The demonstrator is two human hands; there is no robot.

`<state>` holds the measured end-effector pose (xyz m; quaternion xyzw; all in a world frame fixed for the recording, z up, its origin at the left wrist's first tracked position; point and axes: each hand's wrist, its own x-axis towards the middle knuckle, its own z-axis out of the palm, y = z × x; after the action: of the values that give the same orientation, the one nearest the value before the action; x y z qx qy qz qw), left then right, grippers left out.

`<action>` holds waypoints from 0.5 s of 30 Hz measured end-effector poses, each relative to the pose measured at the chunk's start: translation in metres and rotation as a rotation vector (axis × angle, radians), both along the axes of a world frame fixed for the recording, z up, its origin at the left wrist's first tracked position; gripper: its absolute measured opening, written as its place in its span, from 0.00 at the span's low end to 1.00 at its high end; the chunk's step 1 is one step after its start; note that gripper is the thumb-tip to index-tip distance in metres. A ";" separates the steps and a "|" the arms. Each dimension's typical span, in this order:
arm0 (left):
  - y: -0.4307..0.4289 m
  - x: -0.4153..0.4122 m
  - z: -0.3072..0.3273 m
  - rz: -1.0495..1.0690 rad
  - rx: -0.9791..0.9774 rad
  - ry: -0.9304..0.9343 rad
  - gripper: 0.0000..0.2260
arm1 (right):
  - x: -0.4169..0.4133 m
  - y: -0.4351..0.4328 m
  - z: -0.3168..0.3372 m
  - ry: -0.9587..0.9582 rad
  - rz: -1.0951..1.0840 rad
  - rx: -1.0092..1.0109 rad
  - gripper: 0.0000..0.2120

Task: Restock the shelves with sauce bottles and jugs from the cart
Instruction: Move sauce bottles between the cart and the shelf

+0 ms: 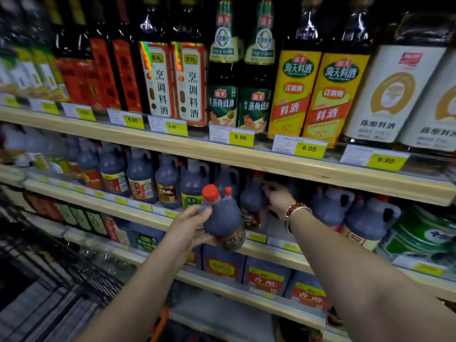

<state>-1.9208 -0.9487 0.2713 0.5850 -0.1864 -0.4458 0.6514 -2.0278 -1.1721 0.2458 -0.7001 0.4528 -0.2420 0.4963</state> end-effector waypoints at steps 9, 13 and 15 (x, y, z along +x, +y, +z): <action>-0.022 -0.021 0.006 -0.086 0.073 -0.065 0.05 | -0.018 0.002 -0.047 -0.240 -0.258 0.140 0.14; -0.037 -0.045 0.007 -0.115 0.024 -0.102 0.05 | -0.054 0.045 -0.067 -0.289 -0.415 0.216 0.09; -0.048 -0.062 0.005 -0.118 -0.027 -0.083 0.05 | -0.067 0.061 -0.068 -0.318 -0.427 0.266 0.09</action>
<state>-1.9825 -0.9963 0.2766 0.5820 -0.2533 -0.4562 0.6237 -2.0947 -1.1109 0.1775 -0.4711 0.5342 -0.3864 0.5861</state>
